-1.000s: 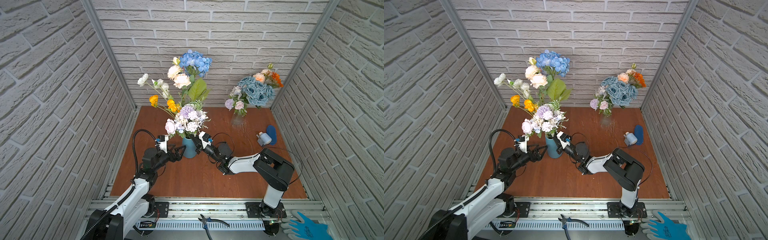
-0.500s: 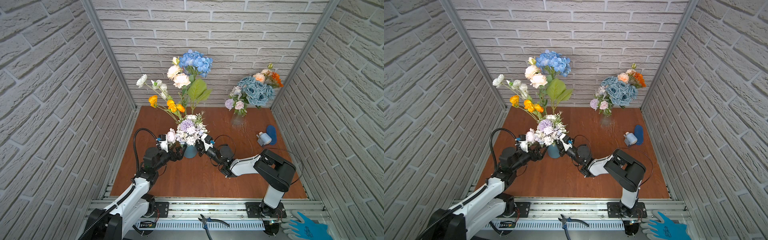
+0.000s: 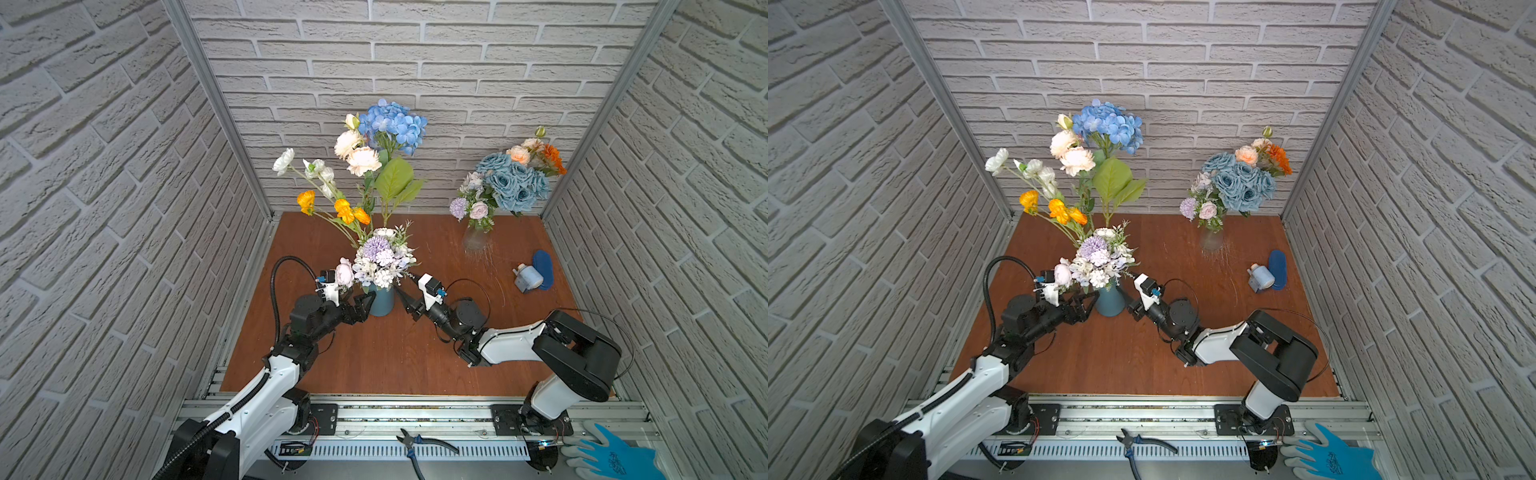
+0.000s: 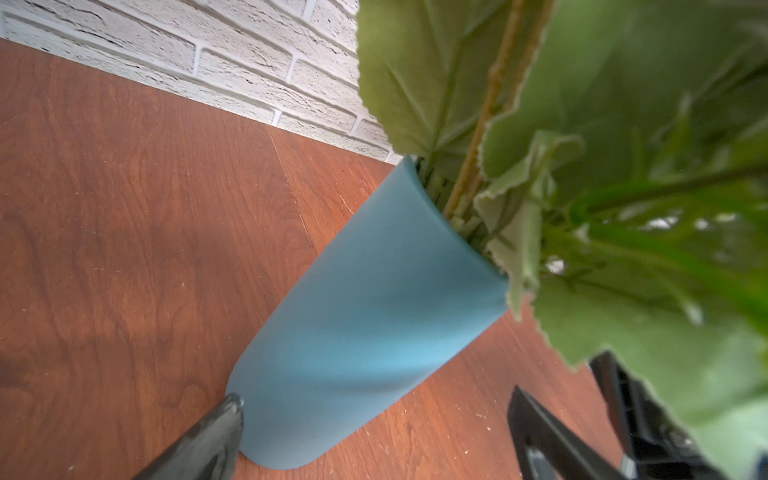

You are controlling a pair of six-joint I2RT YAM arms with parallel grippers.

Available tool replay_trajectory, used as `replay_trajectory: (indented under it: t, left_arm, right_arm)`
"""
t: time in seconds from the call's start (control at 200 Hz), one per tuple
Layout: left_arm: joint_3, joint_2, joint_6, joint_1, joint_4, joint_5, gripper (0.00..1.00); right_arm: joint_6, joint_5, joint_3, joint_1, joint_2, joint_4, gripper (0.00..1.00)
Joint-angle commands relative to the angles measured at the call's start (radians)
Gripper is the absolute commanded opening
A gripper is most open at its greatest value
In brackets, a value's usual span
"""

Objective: Arrange flowers in a vase
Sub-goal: Place the flower in the vase, then pick up the vase from the center of the table.

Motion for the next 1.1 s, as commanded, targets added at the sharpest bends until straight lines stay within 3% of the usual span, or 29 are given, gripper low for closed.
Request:
replay_trajectory:
  t: [0.0, 0.085, 0.155, 0.185, 0.21, 0.39, 0.66, 1.095]
  left_arm:
    - [-0.004, -0.025, 0.049, -0.031, -0.005, -0.065, 0.98]
    - [-0.004, -0.023, 0.067, -0.061, -0.011, -0.101, 0.98]
    - [-0.006, -0.019, 0.086, -0.092, -0.006, -0.143, 0.98]
    - [-0.008, -0.015, 0.096, -0.105, 0.002, -0.157, 0.98]
    - [-0.010, -0.009, 0.105, -0.117, 0.007, -0.175, 0.98]
    - [-0.047, 0.073, 0.128, -0.161, 0.161, -0.257, 0.98]
    - [-0.038, 0.244, 0.155, -0.210, 0.437, -0.368, 0.98]
    - [-0.009, 0.319, 0.303, -0.265, 0.573, -0.440, 0.98]
  right_arm:
    - [0.029, 0.095, 0.003, -0.009, -0.100, -0.184, 0.70]
    - [0.102, 0.216, 0.040, -0.016, -0.179, -0.420, 0.77]
    - [0.118, 0.245, 0.059, -0.031, -0.230, -0.553, 0.79]
    - [0.127, 0.247, 0.065, -0.040, -0.247, -0.598, 0.96]
    - [0.136, 0.246, 0.070, -0.047, -0.260, -0.636, 0.99]
    - [0.168, 0.242, 0.114, -0.077, -0.313, -0.831, 1.00]
    - [0.147, 0.214, 0.103, -0.080, -0.316, -0.813, 1.00]
    - [0.125, 0.207, 0.109, -0.079, -0.292, -0.813, 0.99]
